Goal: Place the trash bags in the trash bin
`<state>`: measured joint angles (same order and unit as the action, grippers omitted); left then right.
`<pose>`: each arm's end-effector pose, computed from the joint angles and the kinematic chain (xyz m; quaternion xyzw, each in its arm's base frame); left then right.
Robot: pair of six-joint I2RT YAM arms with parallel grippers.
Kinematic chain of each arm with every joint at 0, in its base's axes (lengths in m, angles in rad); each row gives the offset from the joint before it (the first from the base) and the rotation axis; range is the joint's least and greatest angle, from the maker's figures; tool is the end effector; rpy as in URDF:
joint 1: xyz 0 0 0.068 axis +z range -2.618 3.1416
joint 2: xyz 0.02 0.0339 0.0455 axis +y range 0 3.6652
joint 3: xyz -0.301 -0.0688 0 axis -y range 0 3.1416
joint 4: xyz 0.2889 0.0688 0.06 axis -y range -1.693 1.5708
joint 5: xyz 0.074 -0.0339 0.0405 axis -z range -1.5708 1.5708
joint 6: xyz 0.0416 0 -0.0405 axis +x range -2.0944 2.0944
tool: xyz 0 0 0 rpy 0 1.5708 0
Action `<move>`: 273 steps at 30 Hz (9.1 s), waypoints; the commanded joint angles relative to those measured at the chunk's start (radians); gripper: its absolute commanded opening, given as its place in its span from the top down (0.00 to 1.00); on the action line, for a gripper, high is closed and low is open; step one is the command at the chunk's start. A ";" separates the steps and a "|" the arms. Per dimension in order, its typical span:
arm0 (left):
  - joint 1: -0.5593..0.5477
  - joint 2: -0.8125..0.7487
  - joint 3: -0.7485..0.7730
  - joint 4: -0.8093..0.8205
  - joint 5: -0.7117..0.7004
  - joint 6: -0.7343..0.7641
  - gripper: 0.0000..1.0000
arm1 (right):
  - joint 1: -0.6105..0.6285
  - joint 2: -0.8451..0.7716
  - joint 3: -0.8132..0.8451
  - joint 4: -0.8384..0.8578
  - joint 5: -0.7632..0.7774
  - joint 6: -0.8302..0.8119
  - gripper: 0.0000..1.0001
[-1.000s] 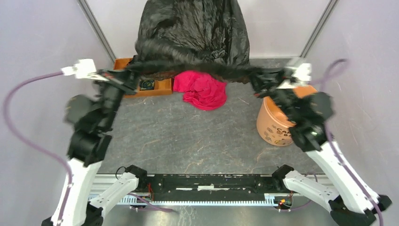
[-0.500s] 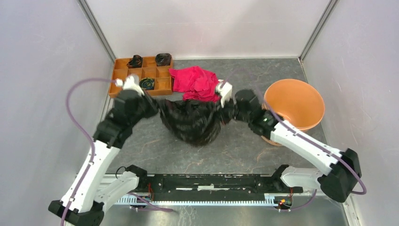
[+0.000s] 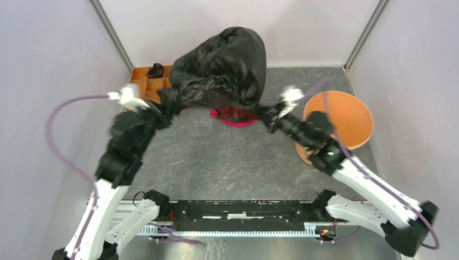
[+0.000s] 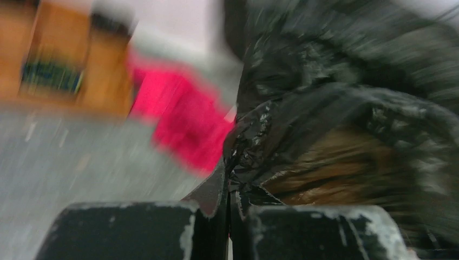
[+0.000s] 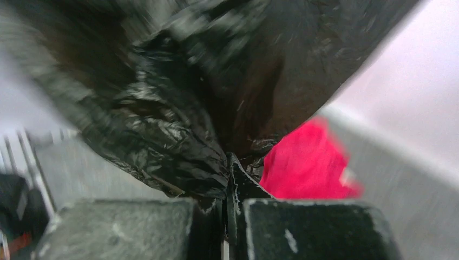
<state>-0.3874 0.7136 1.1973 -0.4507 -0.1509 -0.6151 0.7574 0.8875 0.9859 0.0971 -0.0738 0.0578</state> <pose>0.1277 -0.0453 0.5018 -0.1326 0.6827 -0.2984 0.6537 0.1613 0.1567 0.4575 -0.2442 0.5861 0.3276 0.6997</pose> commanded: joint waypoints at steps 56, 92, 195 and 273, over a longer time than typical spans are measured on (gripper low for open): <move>-0.038 0.237 0.002 0.222 0.844 -0.067 0.98 | 0.041 0.218 0.042 0.131 -0.506 0.133 0.71; -0.530 0.895 0.131 -0.066 0.013 0.144 0.98 | 0.072 -0.290 -0.189 -0.230 0.381 0.089 0.02; -0.582 0.244 0.220 -0.252 -0.703 0.327 0.98 | -0.141 0.188 0.106 -0.731 0.078 -0.149 0.80; -0.579 0.351 0.280 0.281 -0.040 0.151 0.98 | 0.301 -0.409 -0.181 -0.233 0.669 -0.132 0.02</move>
<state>-0.9707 1.1374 1.5146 -0.1398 -0.0643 -0.4118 1.0538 0.4725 0.8108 -0.1810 0.5701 -0.0513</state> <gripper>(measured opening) 0.028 0.979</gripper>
